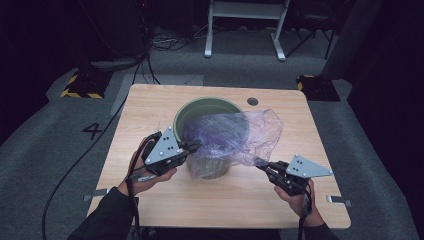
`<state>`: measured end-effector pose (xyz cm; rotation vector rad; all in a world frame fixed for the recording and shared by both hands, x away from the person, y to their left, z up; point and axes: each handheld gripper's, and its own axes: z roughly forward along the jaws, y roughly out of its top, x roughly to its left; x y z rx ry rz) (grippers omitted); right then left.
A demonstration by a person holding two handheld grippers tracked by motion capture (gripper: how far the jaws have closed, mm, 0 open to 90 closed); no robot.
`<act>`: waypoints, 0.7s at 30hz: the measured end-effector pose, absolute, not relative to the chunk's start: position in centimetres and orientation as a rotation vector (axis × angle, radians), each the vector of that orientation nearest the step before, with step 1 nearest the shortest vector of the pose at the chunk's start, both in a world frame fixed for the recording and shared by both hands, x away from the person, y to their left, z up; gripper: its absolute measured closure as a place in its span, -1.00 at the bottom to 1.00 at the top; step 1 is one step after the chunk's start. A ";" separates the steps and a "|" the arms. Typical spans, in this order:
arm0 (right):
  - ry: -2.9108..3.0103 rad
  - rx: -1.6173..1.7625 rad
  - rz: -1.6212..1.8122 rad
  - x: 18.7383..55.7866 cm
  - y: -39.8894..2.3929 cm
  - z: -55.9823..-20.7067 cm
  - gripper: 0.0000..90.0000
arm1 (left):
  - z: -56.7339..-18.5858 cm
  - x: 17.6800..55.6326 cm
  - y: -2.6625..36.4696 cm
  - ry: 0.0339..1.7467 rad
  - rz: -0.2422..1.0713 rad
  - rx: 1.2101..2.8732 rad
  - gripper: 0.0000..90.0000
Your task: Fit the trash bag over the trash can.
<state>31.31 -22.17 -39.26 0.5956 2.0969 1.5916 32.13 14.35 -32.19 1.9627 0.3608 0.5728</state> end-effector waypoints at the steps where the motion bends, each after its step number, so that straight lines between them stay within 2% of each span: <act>1: 2.099 0.605 1.593 31.4 -22.2 -39.3 1.00 | -32.3 32.2 14.4 0.356 0.583 1.956 0.98; 13: 2.106 0.706 1.557 33.2 -23.5 -40.8 1.00 | -33.3 34.6 17.3 0.480 0.566 1.878 0.99; 21: 2.140 0.772 1.541 34.2 -23.9 -42.0 1.00 | -35.0 34.7 19.6 0.548 0.534 1.836 0.99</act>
